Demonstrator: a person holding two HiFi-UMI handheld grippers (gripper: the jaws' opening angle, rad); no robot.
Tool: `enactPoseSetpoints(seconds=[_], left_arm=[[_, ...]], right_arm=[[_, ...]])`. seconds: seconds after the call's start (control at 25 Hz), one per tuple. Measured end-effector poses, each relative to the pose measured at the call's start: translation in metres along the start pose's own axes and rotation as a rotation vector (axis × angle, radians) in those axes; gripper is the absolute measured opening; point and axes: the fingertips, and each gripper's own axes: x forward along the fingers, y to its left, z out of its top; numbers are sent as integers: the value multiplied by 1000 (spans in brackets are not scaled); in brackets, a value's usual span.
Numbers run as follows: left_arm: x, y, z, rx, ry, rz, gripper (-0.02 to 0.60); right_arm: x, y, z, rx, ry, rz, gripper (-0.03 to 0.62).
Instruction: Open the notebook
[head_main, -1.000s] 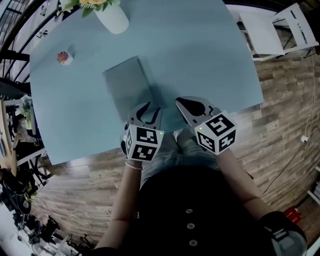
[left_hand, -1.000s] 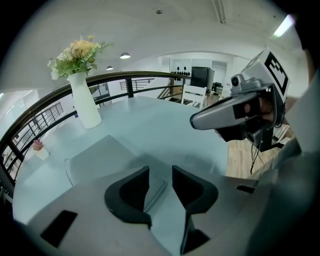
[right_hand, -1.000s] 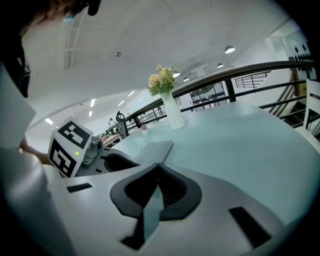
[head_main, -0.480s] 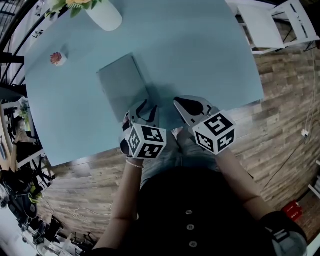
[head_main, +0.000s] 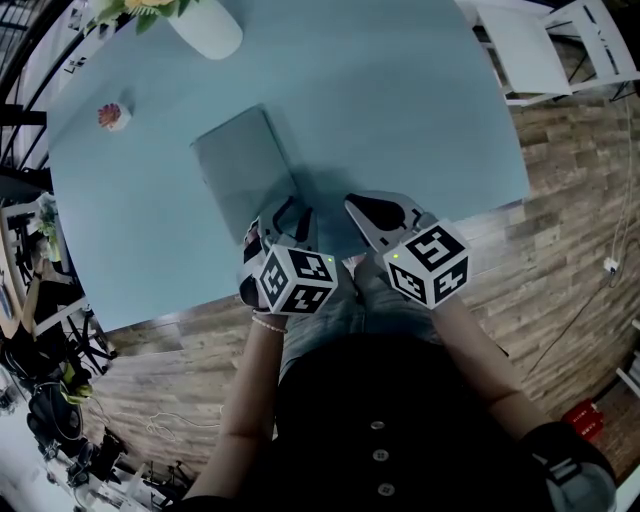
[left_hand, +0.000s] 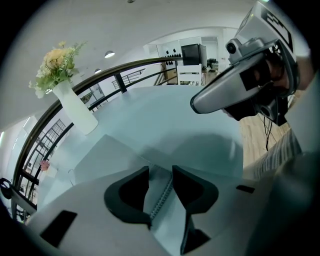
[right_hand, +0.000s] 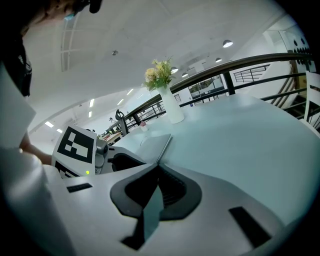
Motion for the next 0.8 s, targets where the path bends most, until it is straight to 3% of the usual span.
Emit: enactPoseSetpoints(seconds=[0.56, 0.8], left_arm=[[2, 1, 0, -35, -3, 4, 147], [-2, 1, 2, -71, -12, -18, 99]], right_arm=[[4, 3, -7, 11, -3, 25, 3], [3, 3, -4, 2, -12, 38, 3]])
